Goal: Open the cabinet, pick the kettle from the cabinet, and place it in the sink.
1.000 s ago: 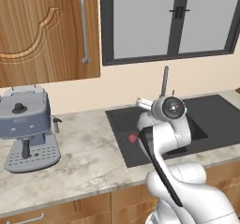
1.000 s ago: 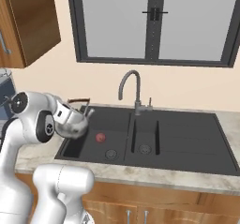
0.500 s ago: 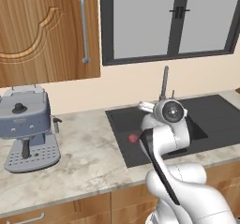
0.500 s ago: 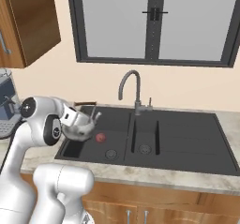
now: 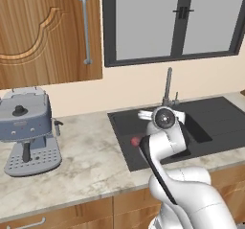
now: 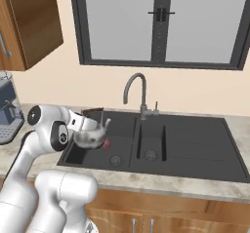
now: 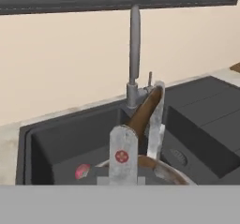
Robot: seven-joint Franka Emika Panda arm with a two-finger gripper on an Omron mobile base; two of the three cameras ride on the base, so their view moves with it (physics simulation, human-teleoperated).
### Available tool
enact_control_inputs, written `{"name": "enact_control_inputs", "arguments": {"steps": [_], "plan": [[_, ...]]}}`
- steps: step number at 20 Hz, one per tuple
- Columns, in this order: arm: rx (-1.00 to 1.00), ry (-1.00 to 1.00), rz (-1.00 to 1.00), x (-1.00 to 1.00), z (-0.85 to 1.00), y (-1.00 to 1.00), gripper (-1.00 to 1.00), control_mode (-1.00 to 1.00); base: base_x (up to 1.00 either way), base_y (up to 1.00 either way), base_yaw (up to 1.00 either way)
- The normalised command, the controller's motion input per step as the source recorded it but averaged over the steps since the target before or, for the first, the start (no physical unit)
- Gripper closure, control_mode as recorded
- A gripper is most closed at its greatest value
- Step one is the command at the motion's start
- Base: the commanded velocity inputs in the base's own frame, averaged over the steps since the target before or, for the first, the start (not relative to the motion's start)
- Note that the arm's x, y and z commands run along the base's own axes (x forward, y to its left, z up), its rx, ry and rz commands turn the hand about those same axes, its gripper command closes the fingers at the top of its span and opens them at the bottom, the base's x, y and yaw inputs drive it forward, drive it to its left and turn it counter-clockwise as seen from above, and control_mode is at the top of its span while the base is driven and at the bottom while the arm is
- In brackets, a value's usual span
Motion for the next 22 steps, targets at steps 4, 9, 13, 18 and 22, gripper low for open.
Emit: {"name": "enact_control_inputs", "arguments": {"steps": [4, 9, 13, 18, 22], "plan": [[-0.09, 0.19, 0.0, 0.24, -0.2, 0.02, 1.0, -1.0, 0.0, 0.0, 0.0], [-0.12, 0.09, 0.02, 0.24, -0.21, 0.05, 1.0, -1.0, 0.0, 0.0, 0.0], [-0.1, 0.01, 0.03, 0.19, -0.25, 0.02, 1.0, -1.0, 0.0, 0.0, 0.0], [-0.05, 0.0, 0.01, 0.12, -0.28, 0.0, 1.0, -1.0, 0.0, 0.0, 0.0], [0.0, 0.0, 0.0, 0.08, -0.24, -0.02, 1.0, -1.0, 0.0, 0.0, 0.0]]}}
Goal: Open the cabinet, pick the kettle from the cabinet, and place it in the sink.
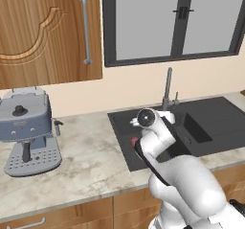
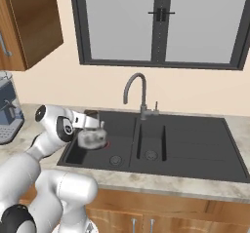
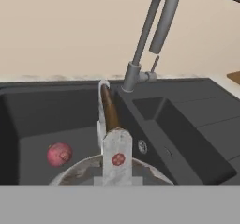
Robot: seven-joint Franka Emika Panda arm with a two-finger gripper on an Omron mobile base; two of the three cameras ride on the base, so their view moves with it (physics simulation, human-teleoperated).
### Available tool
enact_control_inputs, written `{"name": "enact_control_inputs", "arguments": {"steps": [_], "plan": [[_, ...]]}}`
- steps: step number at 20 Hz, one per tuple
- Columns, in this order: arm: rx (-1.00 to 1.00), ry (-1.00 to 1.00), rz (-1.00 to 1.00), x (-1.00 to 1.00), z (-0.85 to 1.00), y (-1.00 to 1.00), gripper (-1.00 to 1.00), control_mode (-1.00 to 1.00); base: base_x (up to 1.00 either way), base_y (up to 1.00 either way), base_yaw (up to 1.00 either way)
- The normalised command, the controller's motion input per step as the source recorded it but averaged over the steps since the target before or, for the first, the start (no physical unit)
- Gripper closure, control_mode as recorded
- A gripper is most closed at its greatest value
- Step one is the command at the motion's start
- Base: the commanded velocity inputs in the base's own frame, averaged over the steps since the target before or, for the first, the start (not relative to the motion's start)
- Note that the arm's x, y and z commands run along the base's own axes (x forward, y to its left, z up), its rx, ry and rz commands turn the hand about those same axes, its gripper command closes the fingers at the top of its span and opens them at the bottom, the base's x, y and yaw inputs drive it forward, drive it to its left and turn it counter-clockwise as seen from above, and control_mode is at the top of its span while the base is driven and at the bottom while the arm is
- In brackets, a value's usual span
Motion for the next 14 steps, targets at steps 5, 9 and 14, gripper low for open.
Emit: {"name": "enact_control_inputs", "arguments": {"steps": [5, 9, 14], "plan": [[0.0, -0.01, 0.0, 0.06, -0.18, -0.06, 1.0, -1.0, 0.0, 0.0, 0.0], [0.0, -0.02, 0.0, 0.07, -0.14, -0.21, 1.0, -1.0, 0.0, 0.0, 0.0], [0.0, 0.0, -0.02, 0.1, -0.14, -0.23, 1.0, -1.0, 0.0, 0.0, 0.0]]}}
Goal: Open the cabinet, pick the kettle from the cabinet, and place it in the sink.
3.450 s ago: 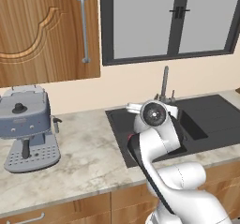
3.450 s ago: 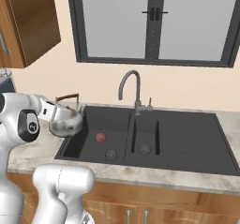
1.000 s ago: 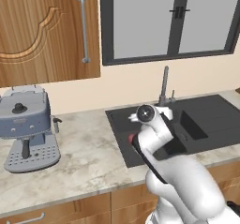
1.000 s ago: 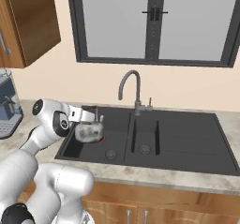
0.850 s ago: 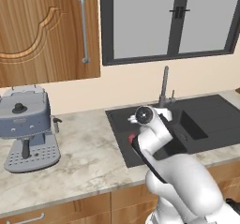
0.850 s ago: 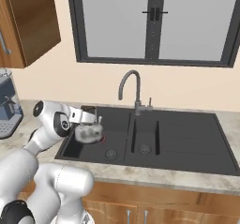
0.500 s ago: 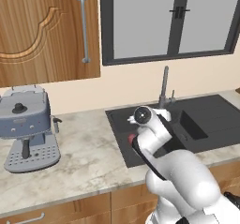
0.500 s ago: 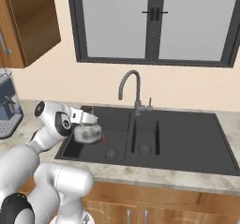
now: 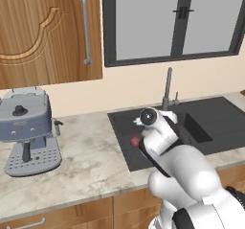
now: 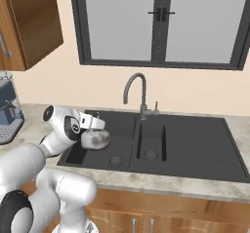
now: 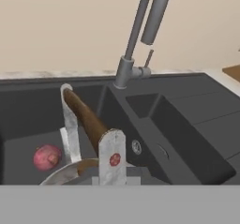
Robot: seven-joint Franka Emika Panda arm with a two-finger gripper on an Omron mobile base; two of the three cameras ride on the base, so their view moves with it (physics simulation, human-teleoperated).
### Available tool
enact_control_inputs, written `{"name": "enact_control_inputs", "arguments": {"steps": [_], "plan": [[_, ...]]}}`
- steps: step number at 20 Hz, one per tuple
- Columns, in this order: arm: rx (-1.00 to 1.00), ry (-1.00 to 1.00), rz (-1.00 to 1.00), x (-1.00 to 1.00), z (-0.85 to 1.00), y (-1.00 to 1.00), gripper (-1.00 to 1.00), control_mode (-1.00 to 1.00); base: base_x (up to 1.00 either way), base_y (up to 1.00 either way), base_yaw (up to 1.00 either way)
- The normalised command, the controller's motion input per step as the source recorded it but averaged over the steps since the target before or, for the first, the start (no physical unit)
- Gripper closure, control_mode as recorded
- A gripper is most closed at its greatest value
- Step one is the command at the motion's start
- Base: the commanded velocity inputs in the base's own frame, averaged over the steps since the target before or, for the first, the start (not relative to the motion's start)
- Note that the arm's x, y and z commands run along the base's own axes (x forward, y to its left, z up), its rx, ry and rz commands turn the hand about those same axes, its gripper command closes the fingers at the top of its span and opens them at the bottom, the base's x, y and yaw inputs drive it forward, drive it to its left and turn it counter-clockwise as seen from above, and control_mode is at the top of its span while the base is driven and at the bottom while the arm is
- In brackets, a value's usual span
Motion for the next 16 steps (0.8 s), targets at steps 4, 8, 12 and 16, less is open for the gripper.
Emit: {"name": "enact_control_inputs", "arguments": {"steps": [4, 8, 12, 16], "plan": [[0.0, 0.0, -0.04, 0.08, -0.17, -0.15, 1.0, -1.0, 0.0, 0.0, 0.0], [0.0, -0.04, -0.07, 0.06, -0.19, -0.08, 1.0, -1.0, 0.0, 0.0, 0.0], [0.0, -0.08, -0.07, 0.0, -0.24, -0.09, 1.0, -1.0, 0.0, 0.0, 0.0], [0.0, -0.08, -0.07, 0.03, -0.25, -0.1, 1.0, -1.0, 0.0, 0.0, 0.0]]}}
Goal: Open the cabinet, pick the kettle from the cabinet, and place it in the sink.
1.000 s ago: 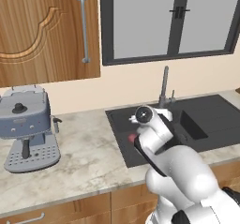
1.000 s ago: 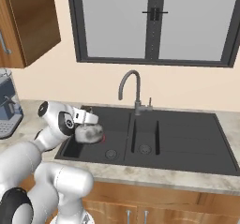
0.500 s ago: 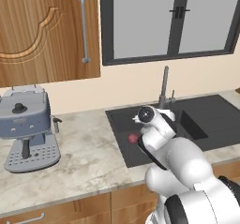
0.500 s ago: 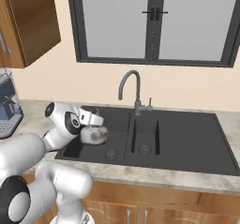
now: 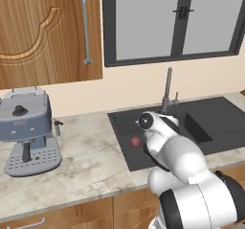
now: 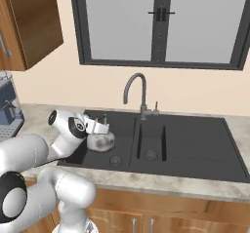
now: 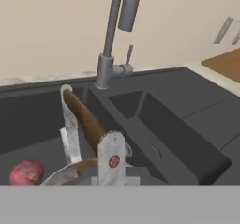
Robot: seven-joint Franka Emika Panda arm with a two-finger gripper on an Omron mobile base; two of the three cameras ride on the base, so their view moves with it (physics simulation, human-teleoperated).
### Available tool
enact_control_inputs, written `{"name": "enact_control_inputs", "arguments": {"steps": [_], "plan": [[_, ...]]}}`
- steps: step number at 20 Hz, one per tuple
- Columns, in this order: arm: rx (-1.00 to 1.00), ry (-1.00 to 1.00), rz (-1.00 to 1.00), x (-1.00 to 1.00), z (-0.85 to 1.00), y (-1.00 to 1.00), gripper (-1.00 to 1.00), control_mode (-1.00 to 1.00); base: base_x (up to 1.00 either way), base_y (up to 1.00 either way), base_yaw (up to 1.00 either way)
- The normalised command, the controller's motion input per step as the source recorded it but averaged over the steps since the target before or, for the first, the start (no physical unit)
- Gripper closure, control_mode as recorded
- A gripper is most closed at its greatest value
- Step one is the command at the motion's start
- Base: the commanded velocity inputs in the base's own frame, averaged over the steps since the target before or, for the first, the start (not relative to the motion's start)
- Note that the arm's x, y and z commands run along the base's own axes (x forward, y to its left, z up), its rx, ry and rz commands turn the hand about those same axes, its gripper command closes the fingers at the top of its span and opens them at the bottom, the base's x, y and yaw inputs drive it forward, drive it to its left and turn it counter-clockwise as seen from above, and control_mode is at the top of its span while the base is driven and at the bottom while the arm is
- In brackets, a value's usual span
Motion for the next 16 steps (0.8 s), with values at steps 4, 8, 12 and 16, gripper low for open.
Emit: {"name": "enact_control_inputs", "arguments": {"steps": [4, 8, 12, 16], "plan": [[0.0, -0.03, -0.08, 0.03, -0.24, -0.07, 1.0, -1.0, 0.0, 0.0, 0.0], [0.0, 0.0, -0.1, 0.07, -0.23, -0.06, 1.0, -1.0, 0.0, 0.0, 0.0], [0.0, 0.0, -0.08, 0.03, -0.22, -0.05, 1.0, -1.0, 0.0, 0.0, 0.0], [0.0, 0.0, -0.04, 0.16, -0.17, 0.0, 1.0, -1.0, 0.0, 0.0, 0.0]]}}
